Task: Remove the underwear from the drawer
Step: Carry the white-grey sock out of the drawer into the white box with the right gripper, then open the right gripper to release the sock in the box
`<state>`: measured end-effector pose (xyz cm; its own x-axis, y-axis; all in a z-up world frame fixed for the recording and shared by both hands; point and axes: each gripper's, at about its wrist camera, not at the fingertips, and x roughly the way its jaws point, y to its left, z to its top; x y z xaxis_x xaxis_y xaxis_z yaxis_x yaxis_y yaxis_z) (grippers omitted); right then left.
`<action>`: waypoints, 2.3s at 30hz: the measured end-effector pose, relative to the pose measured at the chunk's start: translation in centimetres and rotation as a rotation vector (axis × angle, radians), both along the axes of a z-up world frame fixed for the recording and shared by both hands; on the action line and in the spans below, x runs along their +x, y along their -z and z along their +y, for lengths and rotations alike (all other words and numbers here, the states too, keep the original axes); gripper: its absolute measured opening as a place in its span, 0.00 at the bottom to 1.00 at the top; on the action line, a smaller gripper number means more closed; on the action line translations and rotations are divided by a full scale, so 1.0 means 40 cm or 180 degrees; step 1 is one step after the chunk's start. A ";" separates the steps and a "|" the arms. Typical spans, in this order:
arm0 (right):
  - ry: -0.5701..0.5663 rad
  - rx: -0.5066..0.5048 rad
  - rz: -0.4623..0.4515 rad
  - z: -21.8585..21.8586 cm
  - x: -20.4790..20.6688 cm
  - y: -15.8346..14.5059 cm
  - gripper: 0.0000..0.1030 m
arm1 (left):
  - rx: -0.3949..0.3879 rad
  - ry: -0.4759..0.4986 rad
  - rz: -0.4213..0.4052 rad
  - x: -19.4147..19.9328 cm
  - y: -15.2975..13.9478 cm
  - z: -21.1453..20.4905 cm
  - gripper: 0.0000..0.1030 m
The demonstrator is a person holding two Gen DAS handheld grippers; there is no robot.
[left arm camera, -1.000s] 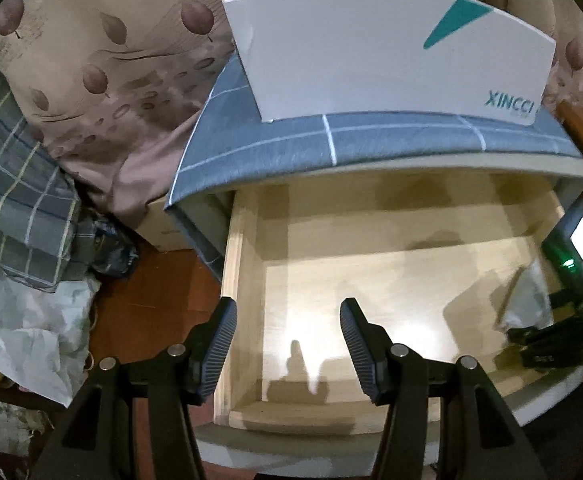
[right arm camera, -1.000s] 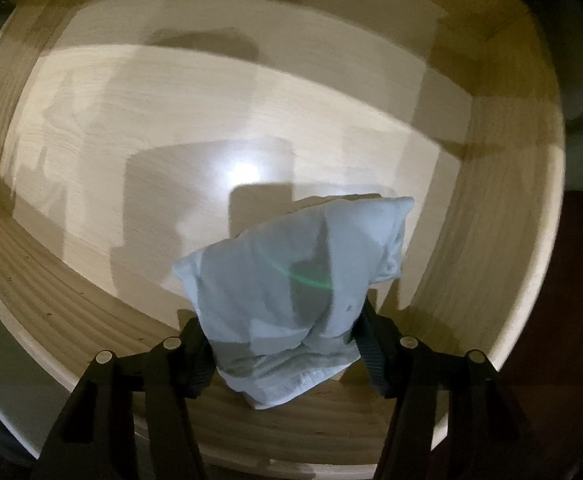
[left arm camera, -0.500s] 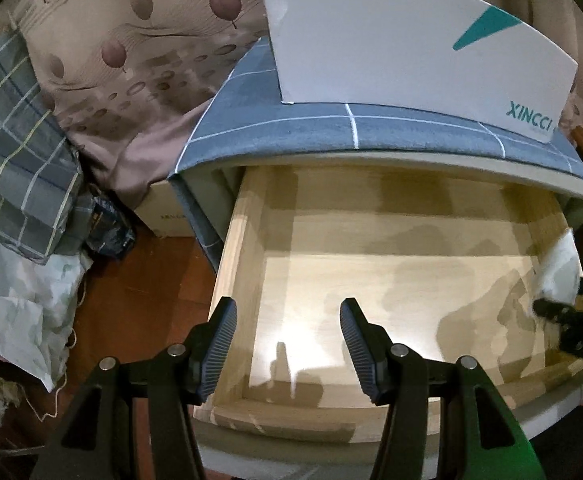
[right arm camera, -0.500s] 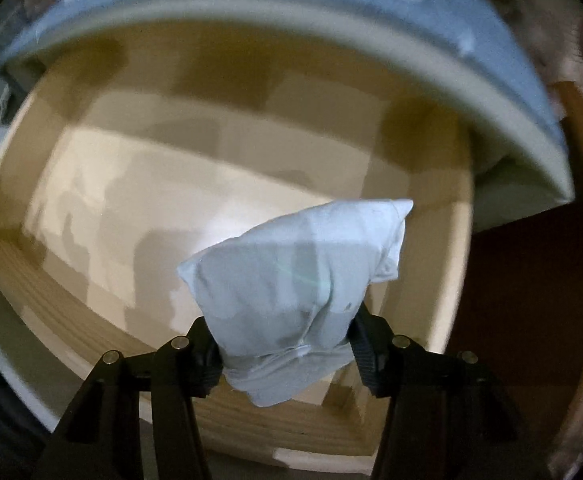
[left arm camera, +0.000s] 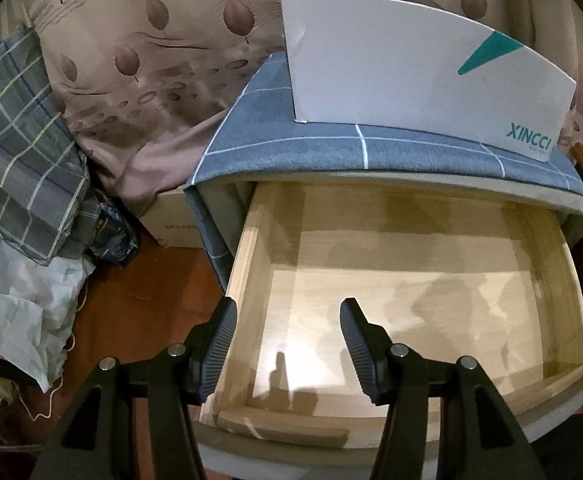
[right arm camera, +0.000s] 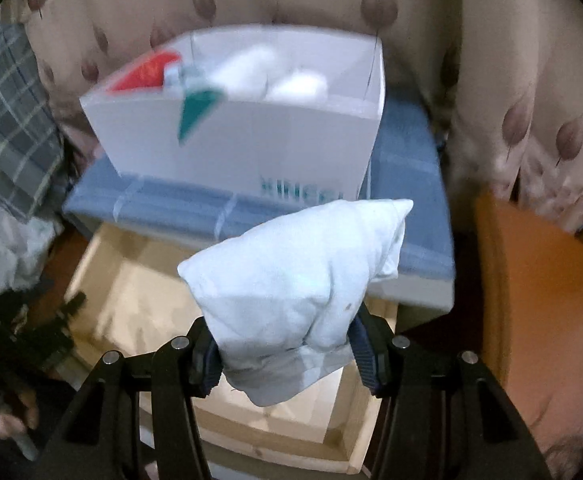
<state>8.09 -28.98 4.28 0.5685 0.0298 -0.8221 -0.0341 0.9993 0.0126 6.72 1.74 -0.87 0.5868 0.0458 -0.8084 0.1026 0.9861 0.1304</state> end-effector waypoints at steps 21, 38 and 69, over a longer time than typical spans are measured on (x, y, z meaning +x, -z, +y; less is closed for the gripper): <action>0.0105 0.0000 -0.0456 0.012 0.267 -0.245 0.49 | -0.0079 -0.0068 0.0016 0.007 -0.002 0.018 0.53; 0.0161 -0.0132 -0.0198 0.032 0.458 -0.143 0.49 | -0.0167 -0.0134 0.0044 0.009 -0.003 0.033 0.53; -0.0010 -0.0024 -0.0304 0.043 0.417 -0.198 0.85 | -0.0204 -0.0197 0.0039 0.007 -0.006 0.043 0.53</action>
